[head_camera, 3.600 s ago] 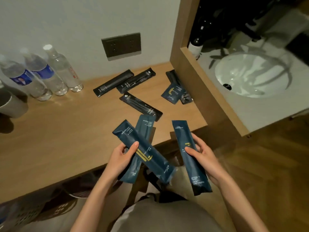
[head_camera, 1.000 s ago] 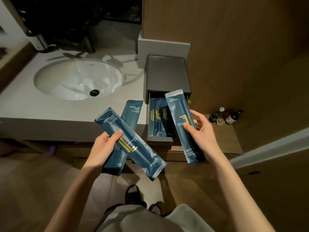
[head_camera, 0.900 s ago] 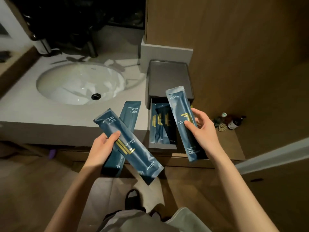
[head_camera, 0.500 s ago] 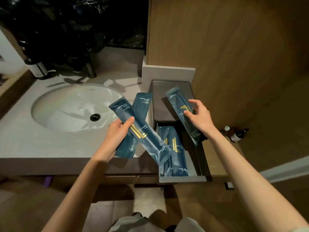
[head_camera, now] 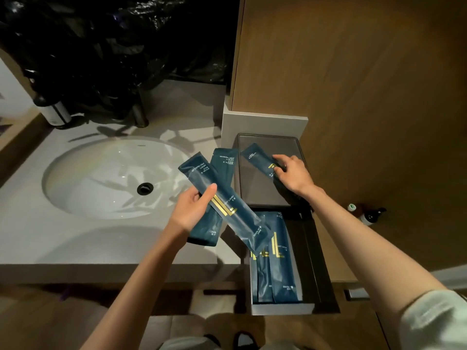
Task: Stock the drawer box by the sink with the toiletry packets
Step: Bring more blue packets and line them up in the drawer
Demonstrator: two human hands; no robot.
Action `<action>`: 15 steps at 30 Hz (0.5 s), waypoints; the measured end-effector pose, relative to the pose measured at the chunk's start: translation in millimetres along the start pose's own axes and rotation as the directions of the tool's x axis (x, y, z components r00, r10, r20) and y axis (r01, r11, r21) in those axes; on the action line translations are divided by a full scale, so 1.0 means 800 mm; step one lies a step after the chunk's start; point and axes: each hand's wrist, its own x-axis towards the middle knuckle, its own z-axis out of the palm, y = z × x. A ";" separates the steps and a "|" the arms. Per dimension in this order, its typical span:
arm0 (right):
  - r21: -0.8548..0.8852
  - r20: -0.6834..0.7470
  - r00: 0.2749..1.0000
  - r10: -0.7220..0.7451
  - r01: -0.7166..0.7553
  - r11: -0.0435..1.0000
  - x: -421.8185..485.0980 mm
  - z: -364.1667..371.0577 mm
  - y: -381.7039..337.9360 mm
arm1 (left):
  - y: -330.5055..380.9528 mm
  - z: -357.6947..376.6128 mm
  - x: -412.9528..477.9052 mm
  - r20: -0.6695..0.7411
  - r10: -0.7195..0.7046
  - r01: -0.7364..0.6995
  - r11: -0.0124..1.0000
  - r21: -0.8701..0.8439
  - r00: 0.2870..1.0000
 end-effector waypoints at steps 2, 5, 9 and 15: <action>-0.074 -0.002 1.000 0.011 -0.011 0.997 0.002 0.001 0.000 | 0.000 0.002 -0.001 -0.016 -0.014 0.014 1.000 -0.007 1.000; -0.113 -0.030 0.999 -0.040 0.036 0.993 -0.006 -0.006 -0.009 | -0.001 0.003 -0.003 -0.035 -0.020 0.019 0.999 -0.030 0.999; 0.160 -0.164 0.975 -0.150 0.176 0.971 -0.046 -0.023 -0.039 | -0.001 0.006 -0.015 -0.012 0.077 -0.077 0.996 -0.043 0.997; 0.580 -0.006 0.988 -0.156 0.130 0.804 -0.147 -0.031 -0.067 | 0.004 0.034 -0.034 0.005 0.167 -0.167 0.986 -0.024 0.986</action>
